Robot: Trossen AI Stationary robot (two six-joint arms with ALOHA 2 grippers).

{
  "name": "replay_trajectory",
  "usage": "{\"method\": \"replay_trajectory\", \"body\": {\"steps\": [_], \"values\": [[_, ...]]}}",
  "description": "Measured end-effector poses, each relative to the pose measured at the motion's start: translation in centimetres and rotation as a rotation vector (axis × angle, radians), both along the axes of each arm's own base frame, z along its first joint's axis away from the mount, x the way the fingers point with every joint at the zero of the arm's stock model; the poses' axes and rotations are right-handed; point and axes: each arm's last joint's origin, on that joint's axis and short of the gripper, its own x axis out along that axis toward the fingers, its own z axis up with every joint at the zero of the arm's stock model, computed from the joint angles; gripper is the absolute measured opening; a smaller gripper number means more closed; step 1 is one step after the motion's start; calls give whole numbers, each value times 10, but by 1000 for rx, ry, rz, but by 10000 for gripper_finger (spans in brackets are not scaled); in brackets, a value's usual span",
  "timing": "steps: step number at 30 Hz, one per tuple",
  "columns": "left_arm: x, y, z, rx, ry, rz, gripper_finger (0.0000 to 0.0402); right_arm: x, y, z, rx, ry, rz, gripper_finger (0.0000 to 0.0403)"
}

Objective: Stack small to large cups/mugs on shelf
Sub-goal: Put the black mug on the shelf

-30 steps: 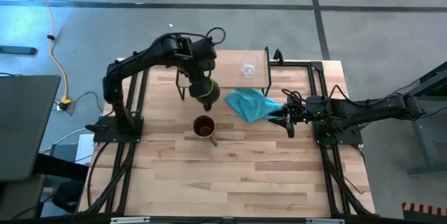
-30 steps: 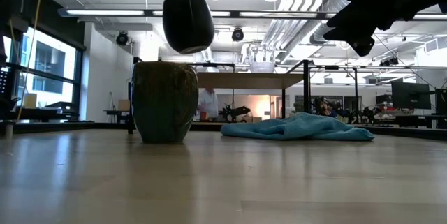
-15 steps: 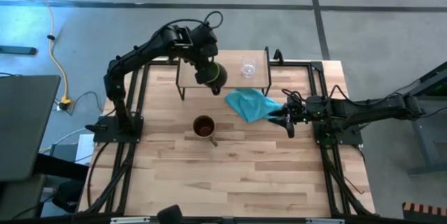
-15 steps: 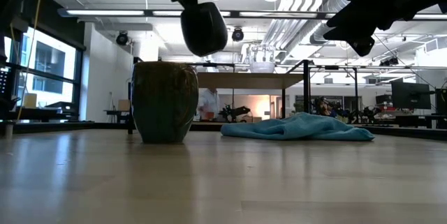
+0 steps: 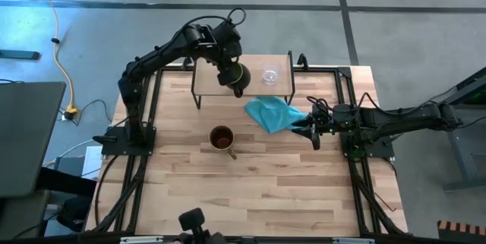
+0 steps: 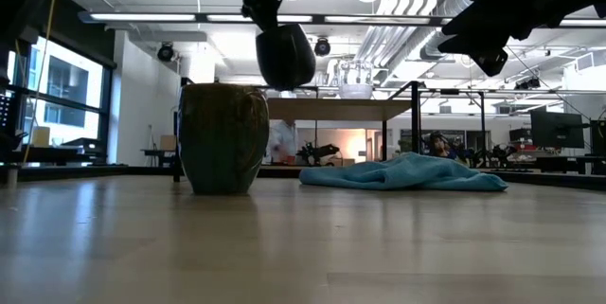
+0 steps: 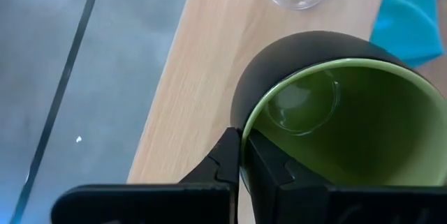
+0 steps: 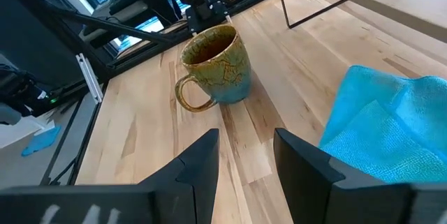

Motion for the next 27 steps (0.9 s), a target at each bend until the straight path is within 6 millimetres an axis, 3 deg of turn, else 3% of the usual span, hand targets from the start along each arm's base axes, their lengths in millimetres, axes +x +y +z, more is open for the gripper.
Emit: {"method": "replay_trajectory", "body": {"steps": [17, 27], "values": [[-5, 18, 0, 56, -2, -3, 0, 0, -1, 1, -13, -5, -16, 128], [0, 28, -13, 37, 37, -2, 0, 0, -1, 1, -13, -6, -16, 128]]}}
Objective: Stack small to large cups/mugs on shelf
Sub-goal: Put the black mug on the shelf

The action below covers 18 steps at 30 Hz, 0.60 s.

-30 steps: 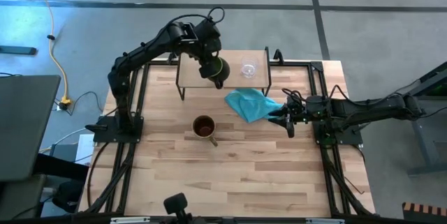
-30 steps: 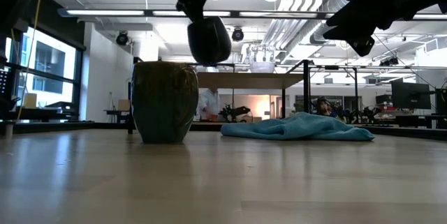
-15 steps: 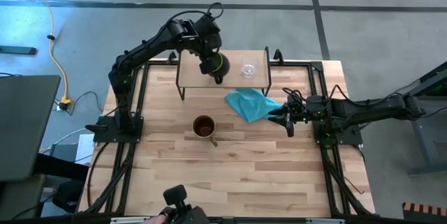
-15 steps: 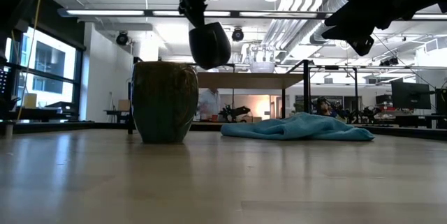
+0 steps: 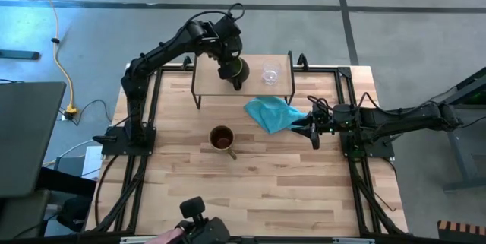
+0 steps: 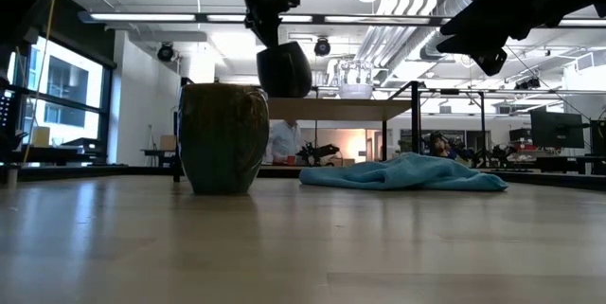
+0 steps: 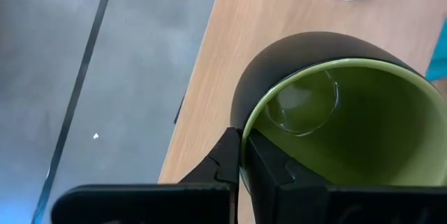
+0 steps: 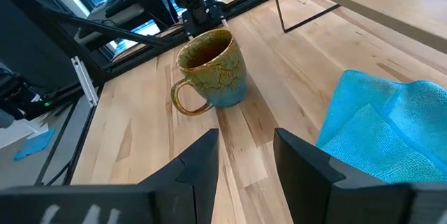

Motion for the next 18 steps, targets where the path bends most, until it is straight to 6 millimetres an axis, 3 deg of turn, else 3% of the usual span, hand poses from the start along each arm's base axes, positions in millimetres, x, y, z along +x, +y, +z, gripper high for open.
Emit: {"method": "replay_trajectory", "body": {"steps": [18], "values": [[2, 1, -2, -4, 2, -17, 0, 0, 0, 0, -4, 0, 2, 128]]}}
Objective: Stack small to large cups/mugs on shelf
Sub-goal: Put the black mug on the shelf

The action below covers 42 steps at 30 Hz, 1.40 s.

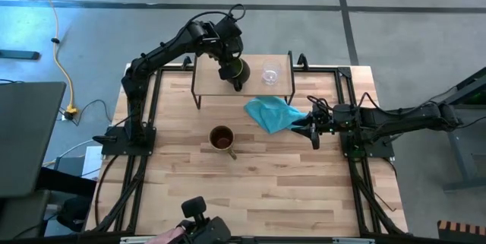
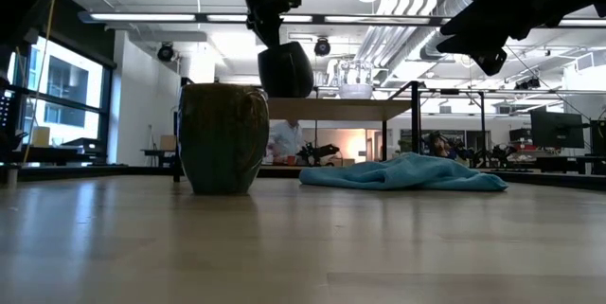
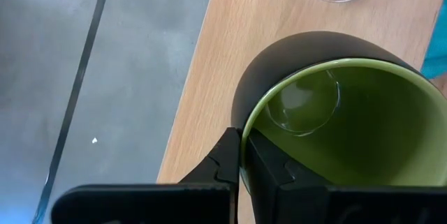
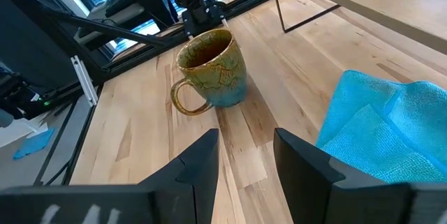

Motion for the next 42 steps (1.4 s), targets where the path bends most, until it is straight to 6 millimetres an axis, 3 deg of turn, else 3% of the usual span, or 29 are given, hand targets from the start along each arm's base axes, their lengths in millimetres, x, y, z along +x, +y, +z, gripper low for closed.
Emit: {"method": "replay_trajectory", "body": {"steps": [42], "values": [[2, 1, 1, -5, -35, 7, 11, 0, 0, 0, -9, 0, 3, 128]]}}
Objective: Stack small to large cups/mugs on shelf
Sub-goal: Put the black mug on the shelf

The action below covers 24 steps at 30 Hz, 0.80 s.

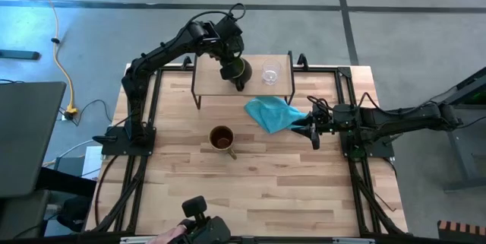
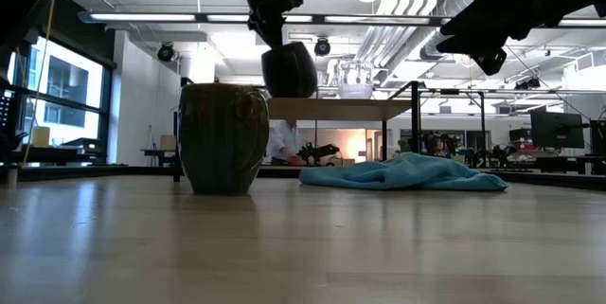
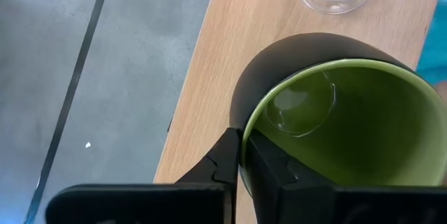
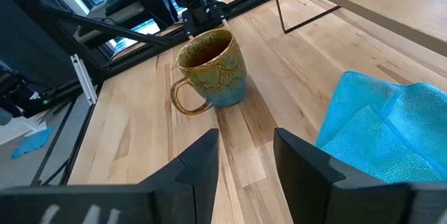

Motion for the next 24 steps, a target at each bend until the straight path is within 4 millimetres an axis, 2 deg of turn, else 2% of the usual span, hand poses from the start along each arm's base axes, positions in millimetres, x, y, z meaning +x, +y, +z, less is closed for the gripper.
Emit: {"method": "replay_trajectory", "body": {"steps": [6, 16, 24], "values": [[0, 1, 0, 19, 15, -3, 7, 0, 0, 1, -5, -7, -16, 128], [-1, 0, 0, 13, 28, -5, 2, 4, -6, 12, -69, -126, -199, 128], [-1, 0, -1, 5, 21, -1, 1, 31, -5, 1, -97, -122, -193, 128]]}}
